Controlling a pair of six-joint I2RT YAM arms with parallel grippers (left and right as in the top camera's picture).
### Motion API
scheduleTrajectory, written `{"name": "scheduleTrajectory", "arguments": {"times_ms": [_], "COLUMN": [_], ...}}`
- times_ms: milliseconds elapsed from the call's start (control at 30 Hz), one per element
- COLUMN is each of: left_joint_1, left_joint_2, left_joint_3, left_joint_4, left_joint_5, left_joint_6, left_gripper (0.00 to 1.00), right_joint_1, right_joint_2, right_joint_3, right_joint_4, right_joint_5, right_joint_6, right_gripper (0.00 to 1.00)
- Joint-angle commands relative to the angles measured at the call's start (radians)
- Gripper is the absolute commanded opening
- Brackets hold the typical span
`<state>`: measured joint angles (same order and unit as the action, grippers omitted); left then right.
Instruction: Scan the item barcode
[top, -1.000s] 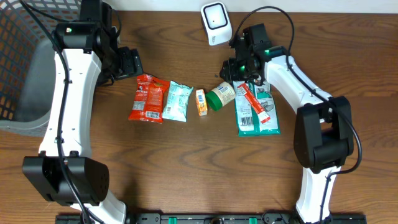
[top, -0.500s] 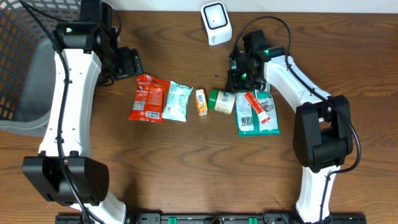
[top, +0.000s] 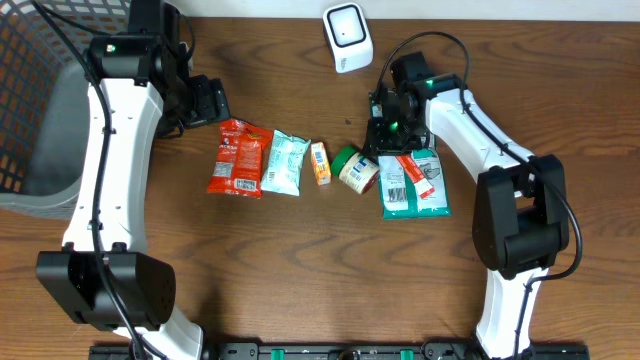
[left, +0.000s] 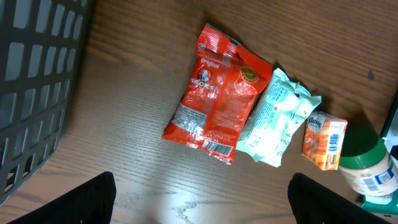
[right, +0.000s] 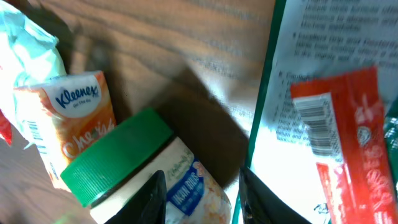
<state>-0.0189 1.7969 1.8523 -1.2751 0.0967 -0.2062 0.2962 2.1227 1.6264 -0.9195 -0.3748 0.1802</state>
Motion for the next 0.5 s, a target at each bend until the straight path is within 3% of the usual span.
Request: {"name": "scheduleTrajectory", "arguments": {"times_ms": [0, 467], "left_joint_1": [0.002, 0.002], "left_joint_2": [0.002, 0.002], "left_joint_3": [-0.001, -0.001], "left_joint_4": [-0.002, -0.002], "left_joint_5": [-0.019, -0.019], "left_joint_6": [0.002, 0.002], "left_gripper": [0.89, 0.89], "right_joint_1": [0.014, 0.010], "right_joint_2": [-0.036, -0.036], "right_joint_3": [0.014, 0.014], "right_joint_4": [-0.042, -0.120], "right_joint_5": [-0.018, -0.059], "right_joint_6": [0.049, 0.122], "right_gripper": [0.34, 0.44]}}
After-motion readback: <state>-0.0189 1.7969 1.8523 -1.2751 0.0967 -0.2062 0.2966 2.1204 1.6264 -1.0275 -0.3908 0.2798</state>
